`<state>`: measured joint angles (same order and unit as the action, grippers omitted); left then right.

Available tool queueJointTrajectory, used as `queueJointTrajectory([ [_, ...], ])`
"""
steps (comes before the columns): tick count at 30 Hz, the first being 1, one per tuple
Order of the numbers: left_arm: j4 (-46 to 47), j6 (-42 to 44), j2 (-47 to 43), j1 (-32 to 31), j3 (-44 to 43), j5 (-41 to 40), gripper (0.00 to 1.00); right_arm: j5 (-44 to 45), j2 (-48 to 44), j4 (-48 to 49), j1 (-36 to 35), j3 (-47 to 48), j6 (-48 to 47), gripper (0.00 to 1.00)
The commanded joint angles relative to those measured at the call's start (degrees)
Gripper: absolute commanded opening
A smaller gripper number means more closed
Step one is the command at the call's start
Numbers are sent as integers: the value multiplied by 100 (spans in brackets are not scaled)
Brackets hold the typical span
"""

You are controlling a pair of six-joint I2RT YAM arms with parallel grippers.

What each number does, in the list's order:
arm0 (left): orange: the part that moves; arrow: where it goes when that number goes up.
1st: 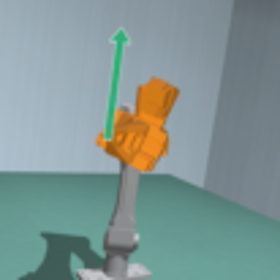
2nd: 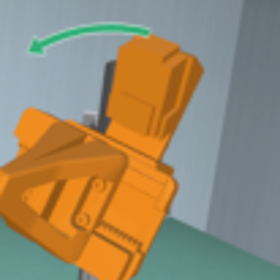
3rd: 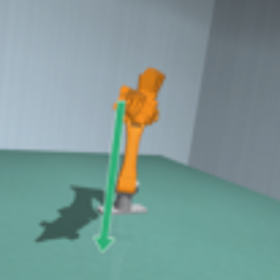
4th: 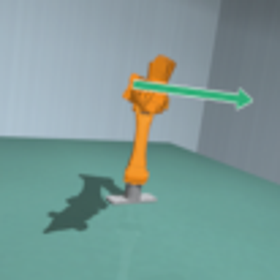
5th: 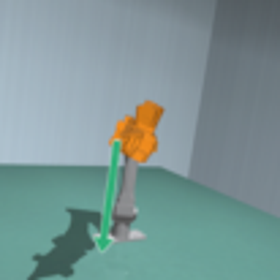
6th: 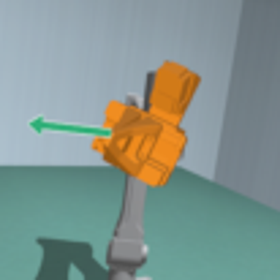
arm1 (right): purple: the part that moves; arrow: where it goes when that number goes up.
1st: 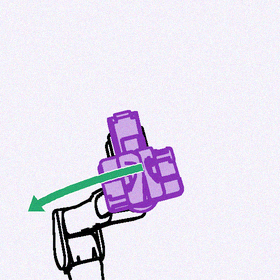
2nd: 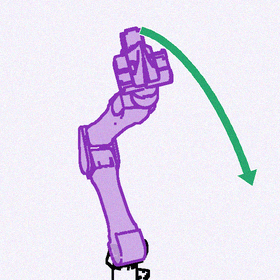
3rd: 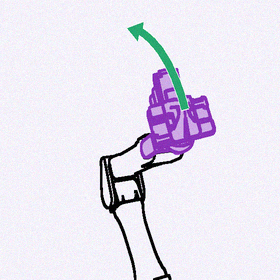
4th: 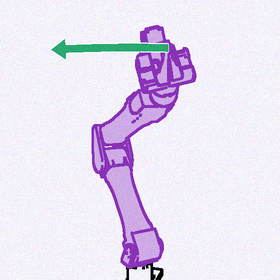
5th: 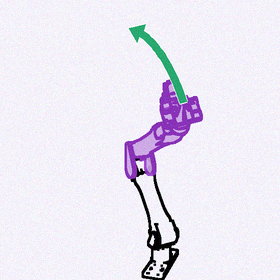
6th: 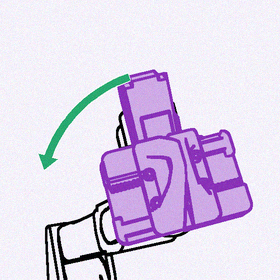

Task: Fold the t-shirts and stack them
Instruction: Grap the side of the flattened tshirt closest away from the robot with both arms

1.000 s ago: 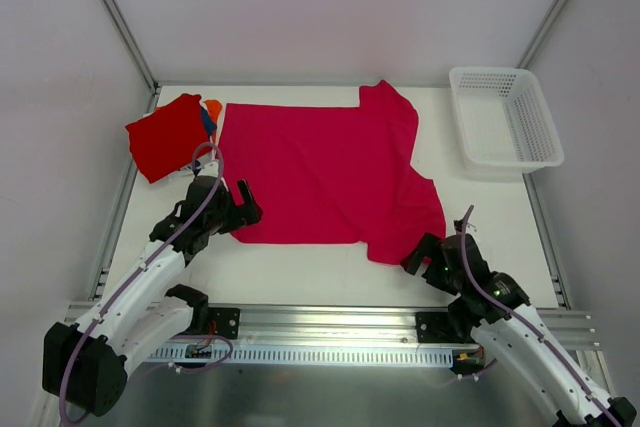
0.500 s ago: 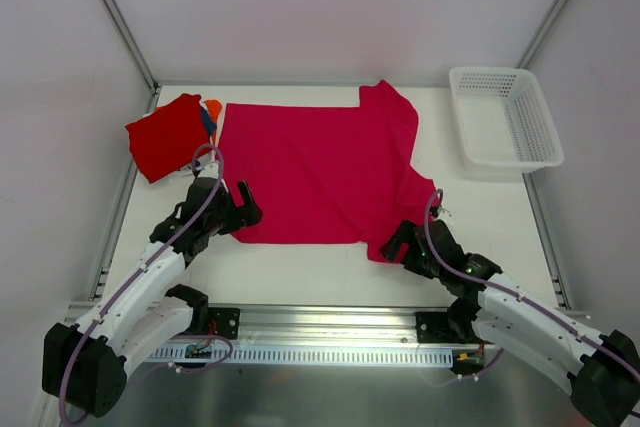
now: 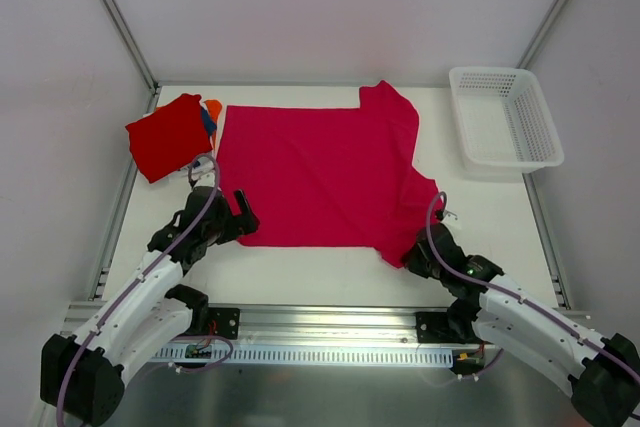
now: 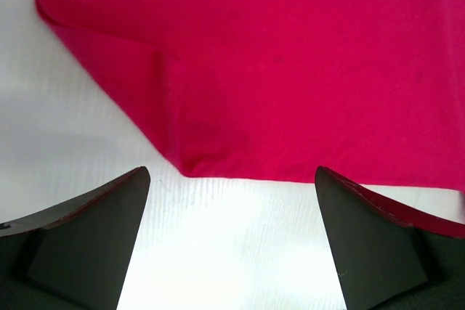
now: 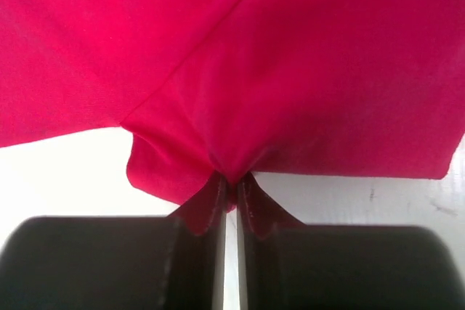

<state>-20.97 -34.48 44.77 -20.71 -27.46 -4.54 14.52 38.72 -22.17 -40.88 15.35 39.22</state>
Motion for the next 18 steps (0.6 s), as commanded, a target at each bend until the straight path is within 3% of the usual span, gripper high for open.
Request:
queueJointTrajectory([
  [1,-547,-348,-162,-82,-13,-476,99,288,-101,-367,-25,-24,-2,3],
  [10,-768,-937,260,-267,48,-988,99,332,-101,-472,-25,73,-72,1],
  [18,-391,-1193,725,-328,39,-1541,88,323,-321,-560,-25,99,-90,0],
])
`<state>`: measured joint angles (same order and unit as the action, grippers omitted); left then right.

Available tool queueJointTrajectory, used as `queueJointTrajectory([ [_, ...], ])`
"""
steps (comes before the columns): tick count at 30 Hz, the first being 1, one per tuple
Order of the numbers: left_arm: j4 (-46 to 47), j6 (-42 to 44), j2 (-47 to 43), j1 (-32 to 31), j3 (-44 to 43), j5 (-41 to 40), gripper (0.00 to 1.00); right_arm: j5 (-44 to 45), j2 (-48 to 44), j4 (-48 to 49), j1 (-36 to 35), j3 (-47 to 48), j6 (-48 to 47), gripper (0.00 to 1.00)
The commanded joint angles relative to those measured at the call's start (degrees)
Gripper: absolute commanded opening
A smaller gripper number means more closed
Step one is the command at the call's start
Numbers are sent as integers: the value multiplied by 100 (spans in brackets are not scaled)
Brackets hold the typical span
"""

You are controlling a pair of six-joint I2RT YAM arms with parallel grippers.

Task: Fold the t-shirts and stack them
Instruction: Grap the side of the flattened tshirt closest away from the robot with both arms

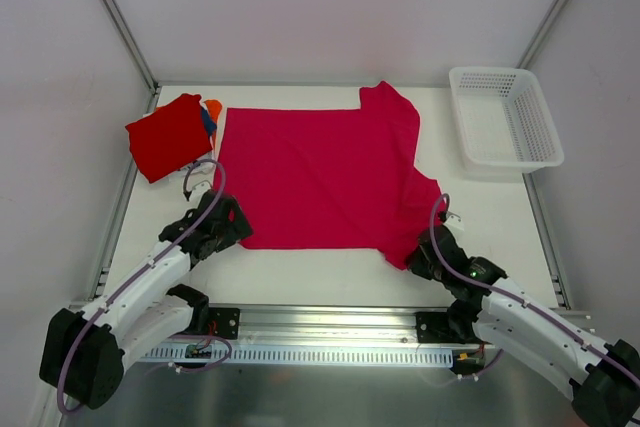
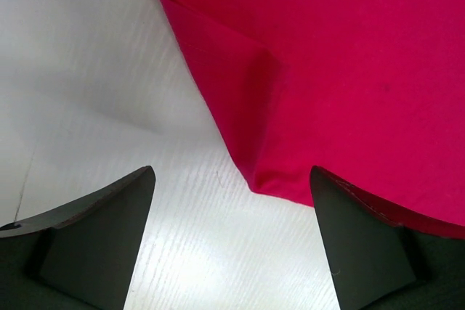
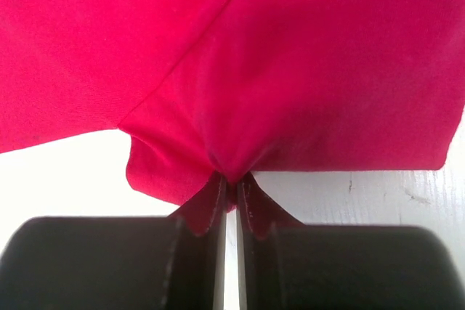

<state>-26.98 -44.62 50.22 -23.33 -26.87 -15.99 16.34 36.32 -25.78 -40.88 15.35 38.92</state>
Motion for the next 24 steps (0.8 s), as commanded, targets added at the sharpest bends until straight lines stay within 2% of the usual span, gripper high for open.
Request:
queueJointTrajectory([
  [1,272,-187,303,-66,-28,-388,87,133,-81,-208,-25,99,-60,1],
  [8,756,-108,797,-57,-37,-370,70,177,-274,-357,-25,64,-68,1],
  [15,817,-73,919,-66,-99,-396,45,203,-309,-366,-25,12,-68,0],
  [16,817,-73,937,-57,-108,-405,38,212,-292,-366,-25,11,-68,1],
  [18,817,-64,990,-66,-134,-405,30,212,-265,-349,-25,11,-68,0],
  [20,817,-47,1016,-66,-169,-405,27,212,-265,-357,-25,11,-68,0],
  [24,826,-47,1113,-66,-204,-405,27,221,-265,-366,-25,20,-86,1],
])
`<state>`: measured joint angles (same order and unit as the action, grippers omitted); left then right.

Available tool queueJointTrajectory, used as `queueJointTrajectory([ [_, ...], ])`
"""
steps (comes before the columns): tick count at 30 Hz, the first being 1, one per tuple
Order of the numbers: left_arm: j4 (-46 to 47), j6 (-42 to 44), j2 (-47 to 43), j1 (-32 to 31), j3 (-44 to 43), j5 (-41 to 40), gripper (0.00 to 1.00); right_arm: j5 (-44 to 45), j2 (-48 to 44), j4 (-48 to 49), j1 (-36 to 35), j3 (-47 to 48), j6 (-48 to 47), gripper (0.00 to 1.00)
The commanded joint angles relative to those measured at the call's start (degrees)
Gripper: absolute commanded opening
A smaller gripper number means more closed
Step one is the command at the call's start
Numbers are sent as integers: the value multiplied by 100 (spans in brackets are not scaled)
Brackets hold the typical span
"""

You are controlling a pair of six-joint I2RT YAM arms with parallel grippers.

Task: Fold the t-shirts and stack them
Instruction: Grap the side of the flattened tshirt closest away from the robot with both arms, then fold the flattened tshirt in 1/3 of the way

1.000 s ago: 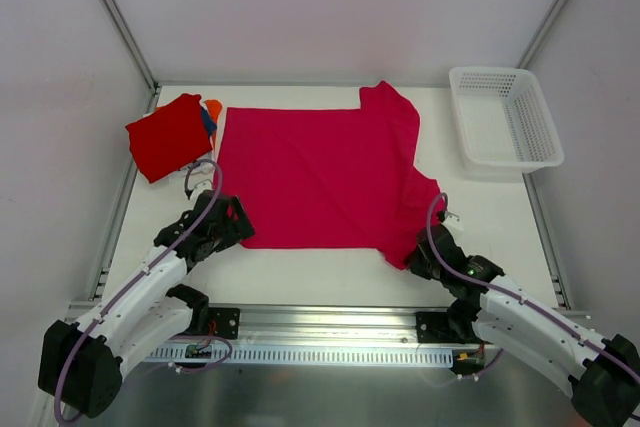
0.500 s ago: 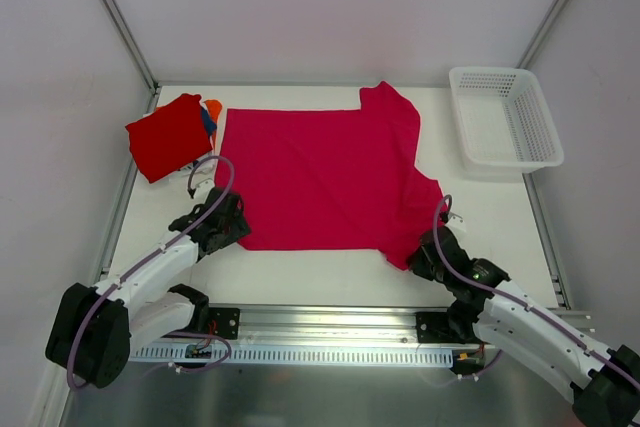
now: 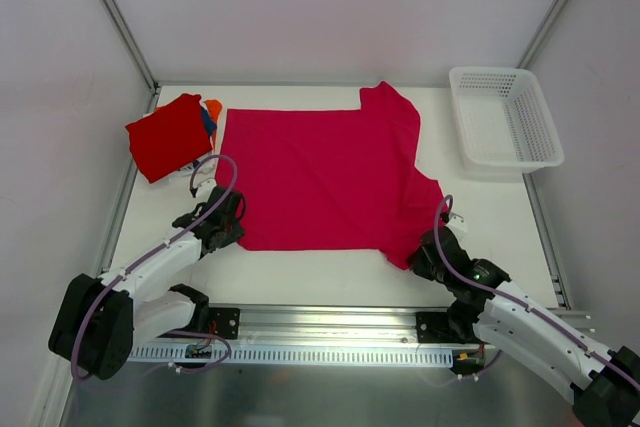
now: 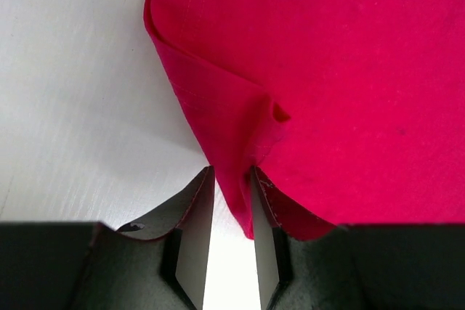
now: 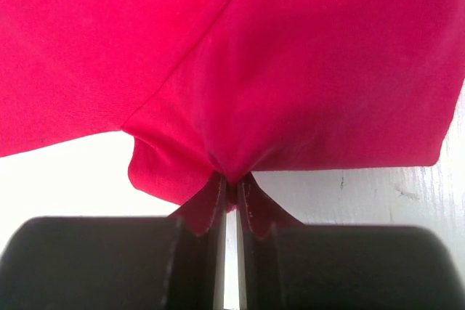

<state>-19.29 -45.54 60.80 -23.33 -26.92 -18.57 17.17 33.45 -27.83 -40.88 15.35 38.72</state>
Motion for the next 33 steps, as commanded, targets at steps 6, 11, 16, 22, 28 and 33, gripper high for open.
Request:
queueJointTrajectory([
  [6,66,36,257,-66,-323,-147,24,138,30,-161,-25,29,-75,1],
  [11,127,71,424,-66,-428,-182,19,129,100,-152,-25,55,-84,1],
  [16,189,177,679,-57,-577,-209,0,146,91,-152,-25,55,-110,0],
  [22,189,229,811,-66,-631,-147,0,164,74,-257,-25,99,-119,1],
  [28,-127,388,-268,-66,-525,99,0,269,-242,-732,-25,301,-163,1],
  [33,-725,449,-1165,-66,-753,38,0,287,-506,-1031,-25,617,-224,1],
])
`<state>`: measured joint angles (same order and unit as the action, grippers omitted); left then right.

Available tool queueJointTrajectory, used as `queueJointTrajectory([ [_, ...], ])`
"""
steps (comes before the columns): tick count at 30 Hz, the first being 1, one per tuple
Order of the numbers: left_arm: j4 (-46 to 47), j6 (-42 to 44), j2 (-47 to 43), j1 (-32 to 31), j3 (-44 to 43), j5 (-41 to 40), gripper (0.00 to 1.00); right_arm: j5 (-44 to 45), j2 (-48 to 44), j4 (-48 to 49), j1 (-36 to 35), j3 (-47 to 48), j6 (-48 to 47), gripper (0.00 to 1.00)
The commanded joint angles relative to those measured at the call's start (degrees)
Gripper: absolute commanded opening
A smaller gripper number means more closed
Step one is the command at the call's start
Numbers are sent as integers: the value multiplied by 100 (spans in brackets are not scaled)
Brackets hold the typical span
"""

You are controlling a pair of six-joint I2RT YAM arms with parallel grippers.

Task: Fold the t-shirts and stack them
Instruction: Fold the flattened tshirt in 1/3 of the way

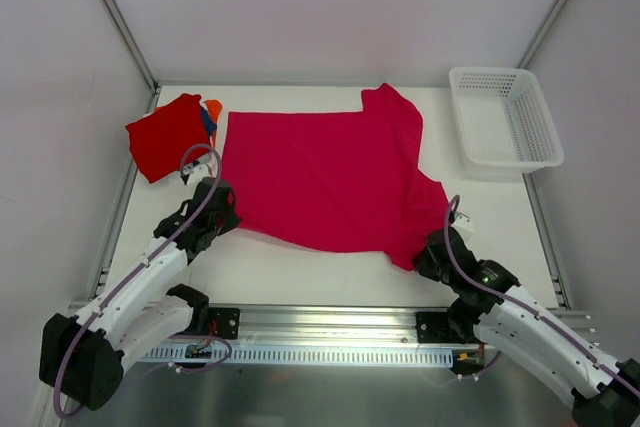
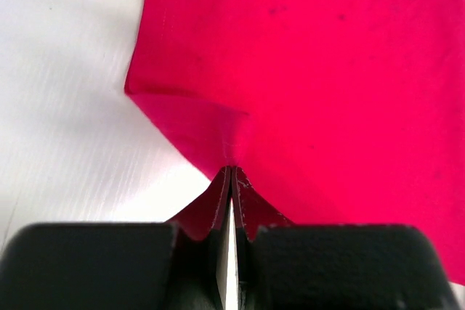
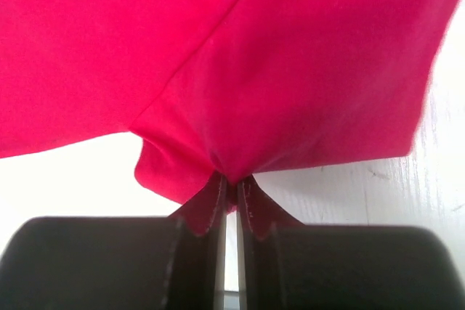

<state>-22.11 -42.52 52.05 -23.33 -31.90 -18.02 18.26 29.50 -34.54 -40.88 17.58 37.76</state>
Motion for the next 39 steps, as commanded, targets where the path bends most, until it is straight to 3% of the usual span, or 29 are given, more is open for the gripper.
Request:
queueJointTrajectory([
  [1,-504,165,-449,-66,-290,-17,0,186,-111,-395,-25,456,-146,1],
  [13,-725,244,-372,-57,-756,-438,0,265,872,-132,-25,1554,-699,1],
  [23,-611,420,735,-66,-1766,-1089,0,696,3621,281,229,3345,-1832,1],
  [39,163,701,2755,434,-2619,-1309,0,-138,6655,871,1495,5430,-2818,1],
])
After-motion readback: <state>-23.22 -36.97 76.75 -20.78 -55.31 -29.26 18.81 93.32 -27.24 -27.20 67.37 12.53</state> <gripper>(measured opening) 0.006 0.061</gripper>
